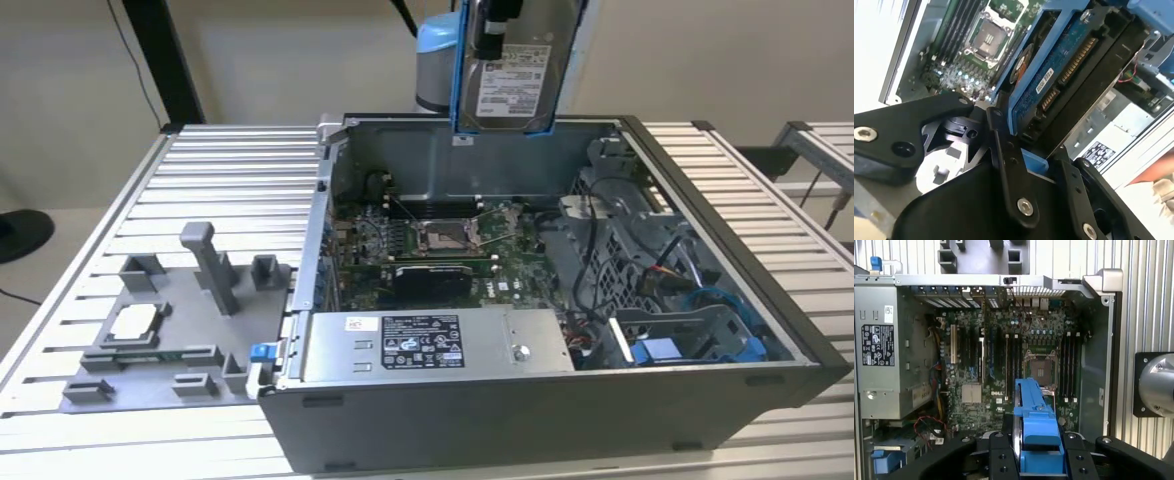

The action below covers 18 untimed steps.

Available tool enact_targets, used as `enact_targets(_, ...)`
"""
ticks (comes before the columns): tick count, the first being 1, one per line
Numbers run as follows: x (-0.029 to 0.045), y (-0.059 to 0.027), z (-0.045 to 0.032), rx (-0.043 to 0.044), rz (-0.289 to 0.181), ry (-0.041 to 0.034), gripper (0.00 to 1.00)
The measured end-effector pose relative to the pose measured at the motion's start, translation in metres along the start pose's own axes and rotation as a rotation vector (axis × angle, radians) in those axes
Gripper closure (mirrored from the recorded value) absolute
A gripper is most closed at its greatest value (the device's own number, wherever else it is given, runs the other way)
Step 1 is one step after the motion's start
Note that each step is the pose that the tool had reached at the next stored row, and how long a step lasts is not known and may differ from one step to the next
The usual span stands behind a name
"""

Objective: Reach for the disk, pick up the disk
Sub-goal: 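Pick up the disk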

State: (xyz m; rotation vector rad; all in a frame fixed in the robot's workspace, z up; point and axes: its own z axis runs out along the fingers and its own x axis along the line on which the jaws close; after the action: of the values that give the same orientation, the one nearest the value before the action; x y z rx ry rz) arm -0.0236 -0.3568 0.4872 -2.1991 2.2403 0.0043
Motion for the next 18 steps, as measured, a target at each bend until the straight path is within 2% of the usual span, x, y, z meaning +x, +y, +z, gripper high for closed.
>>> enact_targets(7, -0.0005, -0.0269, 0.0000, 0.0000, 0.000, 0.0000, 1.00)
enact_targets(8, -0.0007, -0.0341, 0.0001, 0.0000, 0.000, -0.0001, 1.00)
enact_targets(18, -0.0013, -0.0677, 0.0000, 0.0000, 0.000, -0.0001, 1.00)
